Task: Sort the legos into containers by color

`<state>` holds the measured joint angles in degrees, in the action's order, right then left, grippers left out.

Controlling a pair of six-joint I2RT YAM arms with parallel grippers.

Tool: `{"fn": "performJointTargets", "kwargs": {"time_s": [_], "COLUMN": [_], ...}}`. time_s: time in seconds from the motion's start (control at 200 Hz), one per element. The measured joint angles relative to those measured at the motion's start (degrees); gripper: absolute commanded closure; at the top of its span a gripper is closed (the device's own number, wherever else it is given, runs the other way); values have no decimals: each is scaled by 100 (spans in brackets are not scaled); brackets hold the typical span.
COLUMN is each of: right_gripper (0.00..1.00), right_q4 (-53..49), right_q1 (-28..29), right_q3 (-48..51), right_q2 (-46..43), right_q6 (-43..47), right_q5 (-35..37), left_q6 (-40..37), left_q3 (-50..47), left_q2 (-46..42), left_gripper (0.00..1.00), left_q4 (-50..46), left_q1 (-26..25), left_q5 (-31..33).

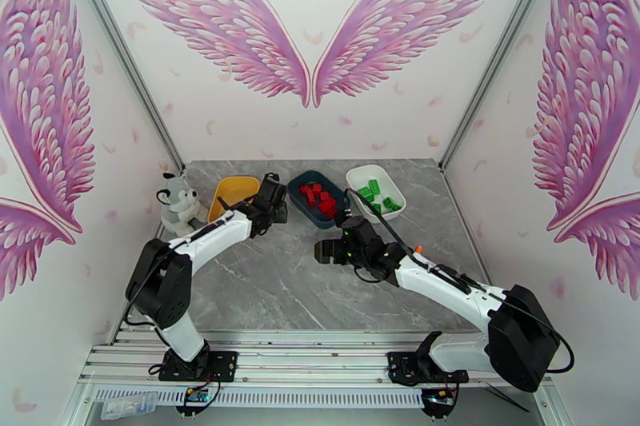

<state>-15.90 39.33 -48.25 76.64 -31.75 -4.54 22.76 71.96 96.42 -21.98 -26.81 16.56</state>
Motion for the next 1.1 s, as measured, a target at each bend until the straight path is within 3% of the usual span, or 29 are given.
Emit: {"fn": "performJointTargets", "kwargs": {"time_s": [0.185, 0.3, 0.425, 0.705, 0.905, 1.1], "right_gripper": [11, 11, 9, 7, 0, 1], "right_q4": [37, 35, 35, -59, -450, -758], "right_q1": [0, 2, 2, 0, -59, -503], "right_q3": [0, 0, 0, 0, 0, 186], "right_q2": [76, 107, 111, 127, -83, -907], "right_q6": [0, 0, 0, -24, -184, -452], "right_q5": [-138, -173, -173, 188, 1049, 1897], "left_q6": [0, 7, 68, 83, 382, 737], "left_q3": [0, 2, 2, -243, -837, -1366], "left_q2": [9, 181, 297, -70, -503, -308], "left_gripper": [63, 47, 32, 20, 15, 12], "left_q4": [-4, -4, -7, 120, 643, 1150], "left_q1": [964, 1351, 1390, 579, -195, -1060], "left_q5": [-48, -151, -269, -179, -177, -136]}}
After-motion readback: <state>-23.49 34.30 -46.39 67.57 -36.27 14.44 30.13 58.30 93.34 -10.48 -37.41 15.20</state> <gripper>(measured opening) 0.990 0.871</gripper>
